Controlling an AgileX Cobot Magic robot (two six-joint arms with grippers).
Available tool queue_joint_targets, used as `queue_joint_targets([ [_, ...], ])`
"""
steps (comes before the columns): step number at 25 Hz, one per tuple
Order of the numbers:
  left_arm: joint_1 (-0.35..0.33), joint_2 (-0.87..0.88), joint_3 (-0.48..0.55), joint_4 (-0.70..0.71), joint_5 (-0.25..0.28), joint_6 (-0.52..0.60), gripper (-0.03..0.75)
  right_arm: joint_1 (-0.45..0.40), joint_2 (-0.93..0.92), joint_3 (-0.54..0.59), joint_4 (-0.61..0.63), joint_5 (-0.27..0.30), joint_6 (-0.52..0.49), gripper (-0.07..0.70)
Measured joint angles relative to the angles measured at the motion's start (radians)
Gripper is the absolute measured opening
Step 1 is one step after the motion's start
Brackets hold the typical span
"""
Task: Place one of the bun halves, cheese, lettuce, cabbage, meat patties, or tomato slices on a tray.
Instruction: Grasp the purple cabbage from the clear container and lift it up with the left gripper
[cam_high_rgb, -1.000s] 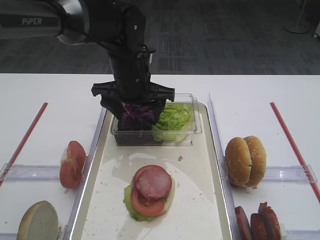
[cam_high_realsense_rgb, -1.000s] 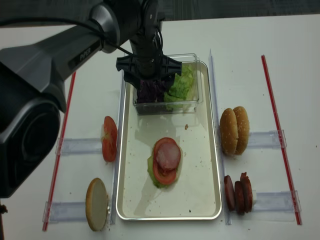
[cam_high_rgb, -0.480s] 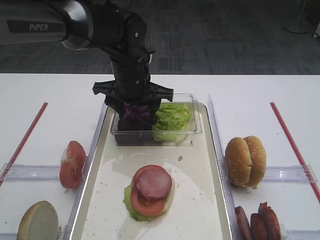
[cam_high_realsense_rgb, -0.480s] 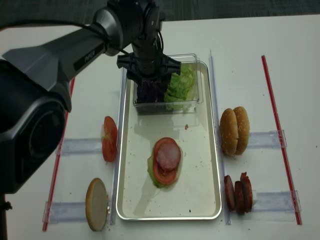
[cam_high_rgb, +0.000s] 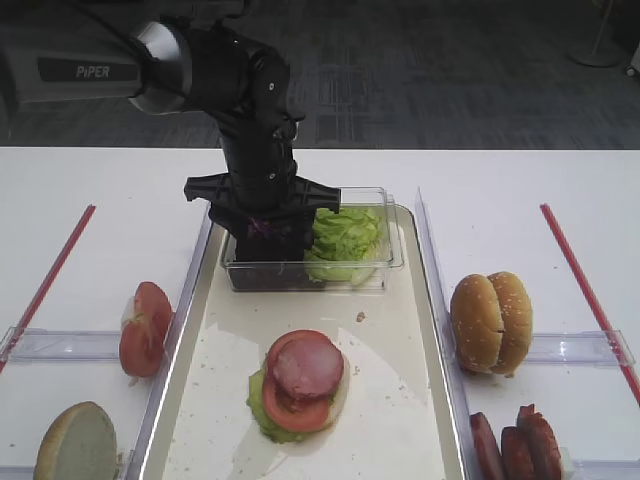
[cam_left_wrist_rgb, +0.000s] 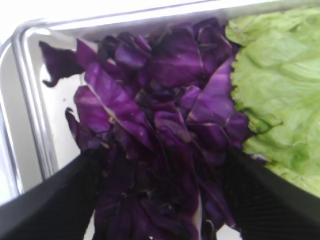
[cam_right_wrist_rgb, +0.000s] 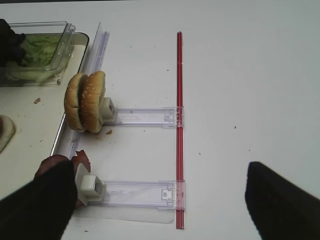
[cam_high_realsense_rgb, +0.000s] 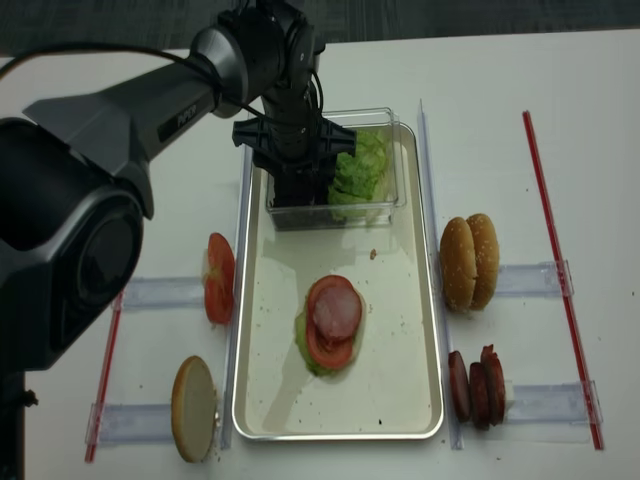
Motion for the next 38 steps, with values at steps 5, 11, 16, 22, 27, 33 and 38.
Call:
queue_joint_targets([
  [5,0.0,0.012,-0.006,0.002,-0.002,0.0,0.44,0.0,0.0,0.0,0.0,0.0,0.0,0.692],
  [11,0.014,0.013,-0.008,0.005,-0.002,0.0,0.385,0.0,0.0,0.0,0.0,0.0,0.0,0.692],
  [16,0.015,0.015,-0.008,0.01,-0.002,0.0,0.335,0.0,0.0,0.0,0.0,0.0,0.0,0.692],
  [22,0.015,0.027,-0.009,0.012,-0.004,0.0,0.299,0.0,0.0,0.0,0.0,0.0,0.0,0.692],
  [27,0.015,0.029,-0.009,0.018,-0.004,0.0,0.256,0.0,0.0,0.0,0.0,0.0,0.0,0.692],
  [33,0.015,0.031,-0.009,0.029,-0.002,0.0,0.188,0.0,0.0,0.0,0.0,0.0,0.0,0.692],
  [38,0.015,0.031,-0.009,0.03,-0.002,0.0,0.126,0.0,0.0,0.0,0.0,0.0,0.0,0.692],
])
